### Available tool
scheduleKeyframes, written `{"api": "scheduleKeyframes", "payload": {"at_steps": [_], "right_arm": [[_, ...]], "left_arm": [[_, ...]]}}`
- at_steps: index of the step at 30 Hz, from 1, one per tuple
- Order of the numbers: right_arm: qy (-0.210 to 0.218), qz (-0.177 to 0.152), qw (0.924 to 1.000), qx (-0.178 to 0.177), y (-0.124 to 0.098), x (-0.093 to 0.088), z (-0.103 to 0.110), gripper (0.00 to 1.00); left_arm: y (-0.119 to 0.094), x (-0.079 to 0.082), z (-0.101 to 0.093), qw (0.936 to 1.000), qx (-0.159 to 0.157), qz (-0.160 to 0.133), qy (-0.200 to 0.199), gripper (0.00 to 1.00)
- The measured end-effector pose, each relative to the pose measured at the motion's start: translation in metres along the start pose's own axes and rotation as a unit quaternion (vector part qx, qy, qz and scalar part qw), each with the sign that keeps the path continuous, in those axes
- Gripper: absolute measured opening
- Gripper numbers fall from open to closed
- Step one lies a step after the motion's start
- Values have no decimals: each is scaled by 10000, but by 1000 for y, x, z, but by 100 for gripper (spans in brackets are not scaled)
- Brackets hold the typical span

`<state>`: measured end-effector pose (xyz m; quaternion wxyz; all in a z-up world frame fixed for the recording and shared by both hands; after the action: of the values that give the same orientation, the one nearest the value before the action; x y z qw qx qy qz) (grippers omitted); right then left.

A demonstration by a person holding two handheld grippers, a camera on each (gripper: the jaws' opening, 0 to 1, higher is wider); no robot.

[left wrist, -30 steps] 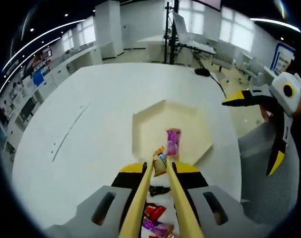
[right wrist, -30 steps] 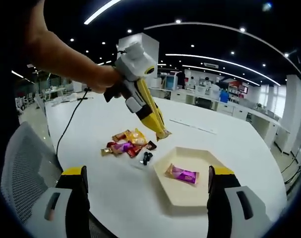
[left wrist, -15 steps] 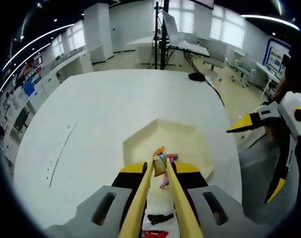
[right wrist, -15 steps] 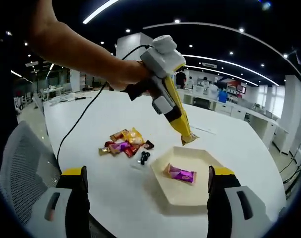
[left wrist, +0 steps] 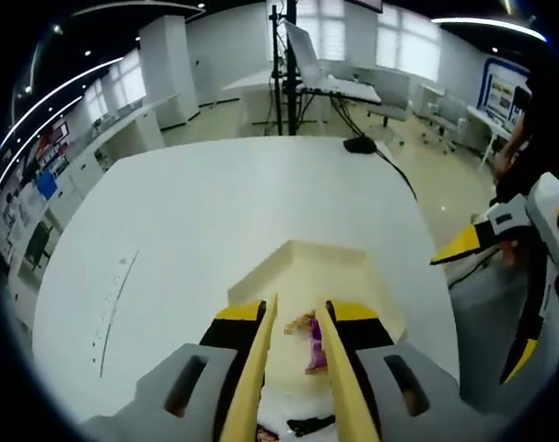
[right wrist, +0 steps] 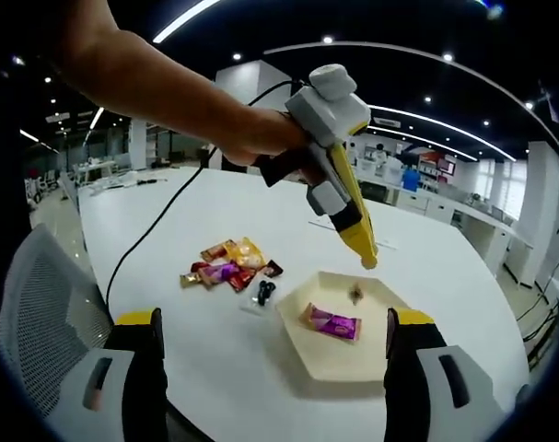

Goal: Place the target food into the container with the food tongs after gripping and lifting it, then release it inside without dropping or visibly crushing the food.

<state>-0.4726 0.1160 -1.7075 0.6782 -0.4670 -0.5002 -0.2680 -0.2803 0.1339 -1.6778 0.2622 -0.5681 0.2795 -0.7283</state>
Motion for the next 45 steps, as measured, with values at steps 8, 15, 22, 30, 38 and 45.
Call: {"api": "scheduleKeyframes", "payload": {"at_steps": [8, 15, 22, 30, 38, 45], "right_arm": [[-1, 22, 10000, 11, 0, 0, 1, 99], [-17, 42, 10000, 23, 0, 0, 0, 99], [-22, 70, 10000, 41, 1, -1, 1, 99], [-7, 85, 10000, 50, 1, -2, 0, 99], [18, 95, 10000, 26, 1, -2, 0, 99], [26, 135, 9999, 23, 1, -3, 0, 99]], "left_arm": [[-9, 0, 2, 9999, 47, -130, -63, 24], [-17, -4, 2, 9998, 76, -169, -112, 24], [-27, -8, 1, 9995, 115, -271, -126, 24], [-46, -26, -2, 9990, 254, -310, -213, 24], [-65, -50, -9, 9981, 365, -309, -388, 24], [-84, -76, -16, 9965, 524, -309, -570, 25]]}}
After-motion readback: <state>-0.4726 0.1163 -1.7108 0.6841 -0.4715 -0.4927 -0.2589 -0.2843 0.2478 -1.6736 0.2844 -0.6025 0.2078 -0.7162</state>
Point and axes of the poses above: the point that each gripper's makers call its tool centre point, and the gripper's own axes: y roughly forward along the fingers, z roughly to its left, x roughly out of its top, the point moved 7 cm from there along -y, roughly backward along the fingers, and after that the axes turned 12 degrees about y, right-handed, at the moved point
